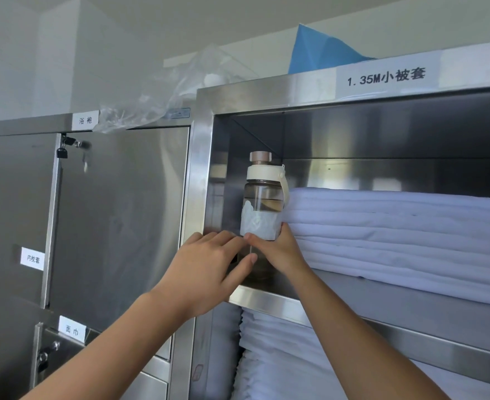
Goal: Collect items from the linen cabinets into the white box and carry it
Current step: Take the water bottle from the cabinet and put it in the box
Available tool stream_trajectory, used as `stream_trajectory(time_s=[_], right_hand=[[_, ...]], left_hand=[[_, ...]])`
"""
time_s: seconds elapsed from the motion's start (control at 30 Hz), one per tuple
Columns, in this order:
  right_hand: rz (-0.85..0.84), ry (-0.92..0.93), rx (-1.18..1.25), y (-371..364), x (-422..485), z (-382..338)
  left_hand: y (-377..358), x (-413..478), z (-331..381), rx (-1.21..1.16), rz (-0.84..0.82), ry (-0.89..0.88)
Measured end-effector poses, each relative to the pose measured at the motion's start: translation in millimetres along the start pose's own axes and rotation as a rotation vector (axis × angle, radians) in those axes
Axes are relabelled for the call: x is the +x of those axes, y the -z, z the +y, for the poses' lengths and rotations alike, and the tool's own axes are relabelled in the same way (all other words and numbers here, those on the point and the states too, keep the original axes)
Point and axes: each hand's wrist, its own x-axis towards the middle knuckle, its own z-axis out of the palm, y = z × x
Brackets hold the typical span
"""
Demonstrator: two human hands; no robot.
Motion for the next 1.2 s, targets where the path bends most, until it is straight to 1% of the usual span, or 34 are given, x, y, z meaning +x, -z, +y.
stream_trajectory(time_s=[0.27,0.67,0.93,1.1,1.2], right_hand=[[0.100,0.019,-0.076,3,-1,1],[0.120,0.053,-0.132,19,-34,-14],[0.086,0.063,-0.110,42,-68,-29],[0.100,0.084,-0.094,64,-102,-36],[0.042,0.072,-0.013,67,-133,-33]], left_hand=[[-2,1,4,-0.002,-0.002,0.019],[13,-23,6,0.032,-0.052,0.072],[28,-36,20,0.048,-0.093,0.108],[33,-54,29,0.078,-0.096,0.133],[34,-69,38,0.055,-0.129,0.161]])
